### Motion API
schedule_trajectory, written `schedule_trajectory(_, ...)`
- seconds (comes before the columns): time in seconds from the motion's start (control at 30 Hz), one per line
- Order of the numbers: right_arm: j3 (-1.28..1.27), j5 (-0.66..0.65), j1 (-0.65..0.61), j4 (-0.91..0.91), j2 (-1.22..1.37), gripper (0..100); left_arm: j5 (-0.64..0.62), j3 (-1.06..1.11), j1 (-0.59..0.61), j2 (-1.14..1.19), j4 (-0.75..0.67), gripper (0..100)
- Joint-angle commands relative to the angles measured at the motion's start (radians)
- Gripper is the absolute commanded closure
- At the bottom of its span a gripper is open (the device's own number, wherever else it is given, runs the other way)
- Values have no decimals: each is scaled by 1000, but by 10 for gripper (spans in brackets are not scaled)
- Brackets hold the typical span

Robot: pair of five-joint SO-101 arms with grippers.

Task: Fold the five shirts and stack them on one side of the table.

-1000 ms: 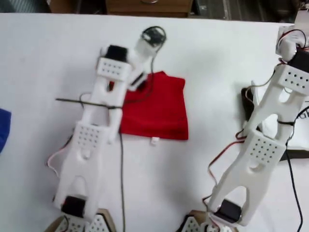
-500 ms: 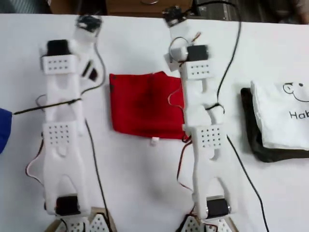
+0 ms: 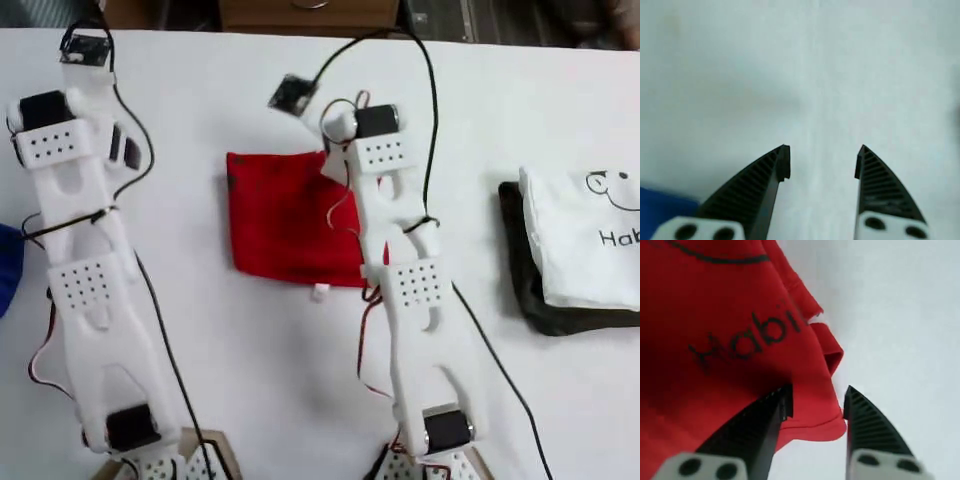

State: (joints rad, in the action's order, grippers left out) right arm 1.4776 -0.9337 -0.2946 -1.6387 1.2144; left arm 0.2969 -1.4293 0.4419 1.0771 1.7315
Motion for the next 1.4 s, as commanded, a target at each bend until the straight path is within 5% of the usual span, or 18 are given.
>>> schedule_trajectory(0.0, 38, -55, 25, -8, -33, 820, -6, -38, 17, -75, 12, 768)
schedule_trajectory(0.2, 18, -84, 87, -16, -21, 848, -5, -38, 20, -77, 12, 768)
schedule_trajectory(0.73, 11, -110, 12, 1, 108, 845, -5, -38, 18, -78, 21, 768)
schedule_trajectory(0.93, 23, -115, 13, 48, 105, 747, -5, -38, 18, -72, 21, 768)
schedule_trajectory(1.37, -40, -120, -1, 176, 65, 748, -5, -38, 15, -78, 28, 768)
